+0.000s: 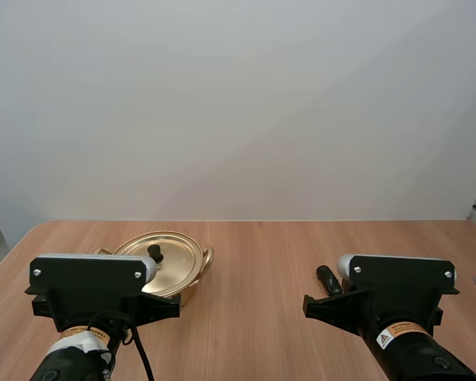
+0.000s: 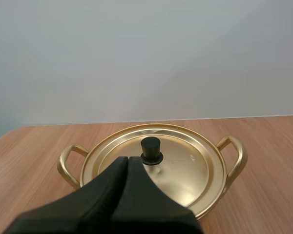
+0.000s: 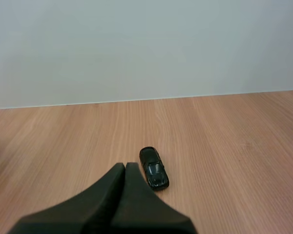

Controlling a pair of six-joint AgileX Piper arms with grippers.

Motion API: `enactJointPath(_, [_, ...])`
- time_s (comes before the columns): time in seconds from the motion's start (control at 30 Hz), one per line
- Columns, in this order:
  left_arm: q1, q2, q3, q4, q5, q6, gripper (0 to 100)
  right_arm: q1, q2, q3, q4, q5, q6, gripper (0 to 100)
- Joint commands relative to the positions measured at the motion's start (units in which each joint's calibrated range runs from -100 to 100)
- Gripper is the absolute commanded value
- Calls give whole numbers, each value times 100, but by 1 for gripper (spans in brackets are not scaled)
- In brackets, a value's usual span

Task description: Open the pot, put the car inside, and close it

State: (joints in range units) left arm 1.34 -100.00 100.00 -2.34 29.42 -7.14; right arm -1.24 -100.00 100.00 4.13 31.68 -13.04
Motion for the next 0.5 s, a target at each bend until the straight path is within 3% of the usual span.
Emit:
enactJointPath(0.0, [2,0,0,-21,1,4,0,-2,0,0,2,-7,0,0])
enactJointPath(0.23, [2,0,0,-2,1,27,0,-2,0,0,30,-7,28,0])
enactJointPath(0.37, [2,0,0,185,-133,554,0,-2,0,0,114,-7,28,0])
enactJointPath(0.47, [2,0,0,234,-1044,860,0,-2,0,0,-575,-336,-76,0])
